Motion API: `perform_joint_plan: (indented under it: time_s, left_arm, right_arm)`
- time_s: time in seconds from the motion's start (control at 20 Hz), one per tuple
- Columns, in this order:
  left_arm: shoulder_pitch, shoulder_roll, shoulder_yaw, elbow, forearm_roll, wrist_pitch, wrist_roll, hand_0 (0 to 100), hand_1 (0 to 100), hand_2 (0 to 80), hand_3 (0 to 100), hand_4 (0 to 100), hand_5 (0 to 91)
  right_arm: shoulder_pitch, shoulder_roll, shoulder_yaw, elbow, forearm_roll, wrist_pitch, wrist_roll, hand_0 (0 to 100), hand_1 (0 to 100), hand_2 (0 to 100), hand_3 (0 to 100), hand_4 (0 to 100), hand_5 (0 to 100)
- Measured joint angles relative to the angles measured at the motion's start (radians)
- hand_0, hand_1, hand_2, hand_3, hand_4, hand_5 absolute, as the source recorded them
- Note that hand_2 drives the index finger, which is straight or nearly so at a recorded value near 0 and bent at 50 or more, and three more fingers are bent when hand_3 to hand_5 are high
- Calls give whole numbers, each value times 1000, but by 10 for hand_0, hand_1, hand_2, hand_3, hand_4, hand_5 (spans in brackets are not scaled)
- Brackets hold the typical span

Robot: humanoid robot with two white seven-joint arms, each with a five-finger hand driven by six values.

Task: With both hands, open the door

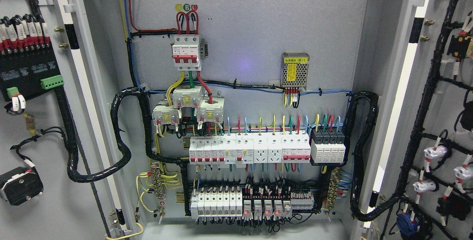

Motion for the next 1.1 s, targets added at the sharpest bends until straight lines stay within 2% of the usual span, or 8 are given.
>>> perform_joint_plan:
  time_s: [0.05,0.15,0.25,0.4,0.55,0.75,1.1]
  left_arm:
    - [-12,-7,-4,37,-15,0,-4,0,0,0,0,0,0]
    - [-36,-23,-11,118,-41,0,-12,0,0,0,0,0,0]
    - [-60,-39,-17,201,-58,-1,-14,0,0,0,0,0,0]
    - [-90,-63,-24,327,-81,13,-18,0,0,0,0,0,0]
    - [-108,-83,-30,433,-120,123,-48,0,0,0,0,0,0]
    - [-124,-102,-32,542,-176,286,-100,0,0,0,0,0,0]
    - [-143,-131,-34,654,-217,411,-117,0,0,0,0,0,0]
  right_arm:
    - [-10,10,3,39,4,28,-8,192,0,0,0,0,0]
    - [-27,27,7,109,11,92,-52,192,0,0,0,0,0]
    - [-39,42,11,171,16,149,-109,192,0,0,0,0,0]
    - [-51,59,16,240,23,191,-168,192,0,0,0,0,0]
    - [-62,72,20,295,45,255,-226,192,0,0,0,0,0]
    - [-74,85,23,349,89,353,-273,192,0,0,0,0,0]
    - [-88,114,26,424,150,447,-359,192,0,0,0,0,0]
